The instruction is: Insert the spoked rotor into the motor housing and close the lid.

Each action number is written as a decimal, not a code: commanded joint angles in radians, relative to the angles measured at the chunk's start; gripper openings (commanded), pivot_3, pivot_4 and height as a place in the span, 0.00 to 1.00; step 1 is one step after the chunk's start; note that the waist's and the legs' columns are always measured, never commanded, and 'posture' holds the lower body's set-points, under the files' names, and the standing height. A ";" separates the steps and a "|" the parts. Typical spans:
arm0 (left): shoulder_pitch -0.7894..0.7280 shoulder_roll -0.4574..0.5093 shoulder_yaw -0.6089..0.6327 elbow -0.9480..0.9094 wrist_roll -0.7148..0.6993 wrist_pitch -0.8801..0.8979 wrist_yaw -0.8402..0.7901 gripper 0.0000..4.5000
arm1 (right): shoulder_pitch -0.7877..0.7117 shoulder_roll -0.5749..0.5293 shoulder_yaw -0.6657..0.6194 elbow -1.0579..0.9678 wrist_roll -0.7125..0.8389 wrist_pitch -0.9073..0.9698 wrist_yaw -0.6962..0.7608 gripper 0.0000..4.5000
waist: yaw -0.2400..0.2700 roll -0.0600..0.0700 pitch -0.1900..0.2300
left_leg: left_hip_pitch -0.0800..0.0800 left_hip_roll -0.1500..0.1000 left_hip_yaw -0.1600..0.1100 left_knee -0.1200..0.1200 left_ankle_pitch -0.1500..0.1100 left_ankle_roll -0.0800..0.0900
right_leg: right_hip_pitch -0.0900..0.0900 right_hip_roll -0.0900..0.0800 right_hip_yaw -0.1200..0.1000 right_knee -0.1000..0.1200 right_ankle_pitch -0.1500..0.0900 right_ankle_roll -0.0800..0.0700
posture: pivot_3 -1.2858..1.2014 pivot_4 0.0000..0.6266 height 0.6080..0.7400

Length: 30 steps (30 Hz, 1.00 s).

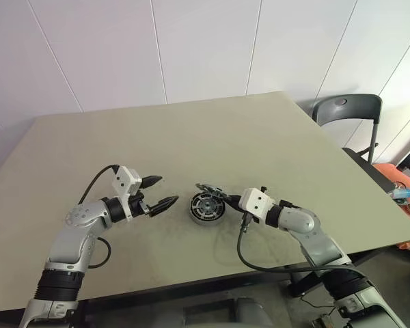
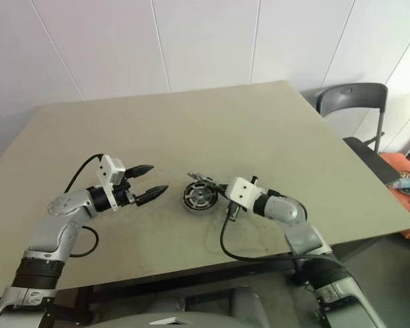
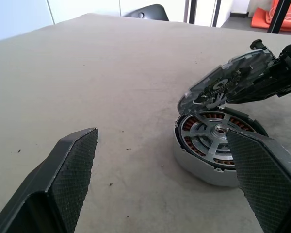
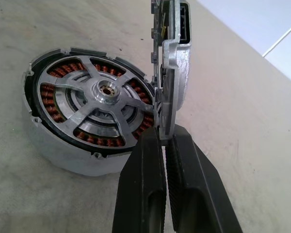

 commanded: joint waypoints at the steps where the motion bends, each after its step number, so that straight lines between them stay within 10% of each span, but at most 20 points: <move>1: -0.013 0.002 0.012 -0.025 -0.002 -0.013 0.004 1.00 | -0.009 0.001 0.035 -0.018 -0.014 -0.013 0.059 0.06 | 0.000 0.000 0.000 | 0.000 0.000 0.000 0.000 0.000 0.000 | 0.000 0.000 0.000 0.000 0.000 0.000 | 0.52 0.00 1.00; 6: -0.016 -0.006 0.003 -0.021 0.007 -0.014 0.013 1.00 | 0.000 -0.014 0.042 -0.057 0.019 0.034 0.149 0.37 | 0.000 -0.001 0.000 | 0.002 0.000 0.000 0.000 0.000 0.000 | 0.002 0.000 0.000 0.000 0.000 0.000 | 0.52 0.00 1.00; 19: -0.040 -0.003 0.012 -0.016 0.000 0.000 0.009 1.00 | -0.017 -0.064 -0.074 -0.274 0.389 0.586 0.393 0.37 | 0.005 -0.003 0.002 | 0.004 0.001 -0.001 0.000 0.000 0.000 | 0.006 0.000 0.000 0.000 -0.002 0.003 | 0.52 0.00 1.00; 26: -0.037 -0.001 0.010 -0.078 -0.009 0.045 0.030 1.00 | -0.080 0.093 -0.147 -0.267 0.455 0.724 0.187 0.37 | 0.003 -0.003 0.002 | 0.005 0.001 -0.001 0.000 0.000 0.000 | 0.005 0.000 0.000 0.000 -0.002 0.003 | 0.52 0.00 1.00; 30: -0.038 0.006 0.016 -0.105 -0.015 0.071 0.034 1.00 | -0.090 0.107 -0.060 -0.252 0.347 0.670 0.144 0.56 | 0.007 -0.004 0.002 | 0.004 0.000 -0.001 0.000 0.000 0.000 | 0.004 -0.001 0.000 0.000 -0.002 0.003 | 0.52 0.00 1.00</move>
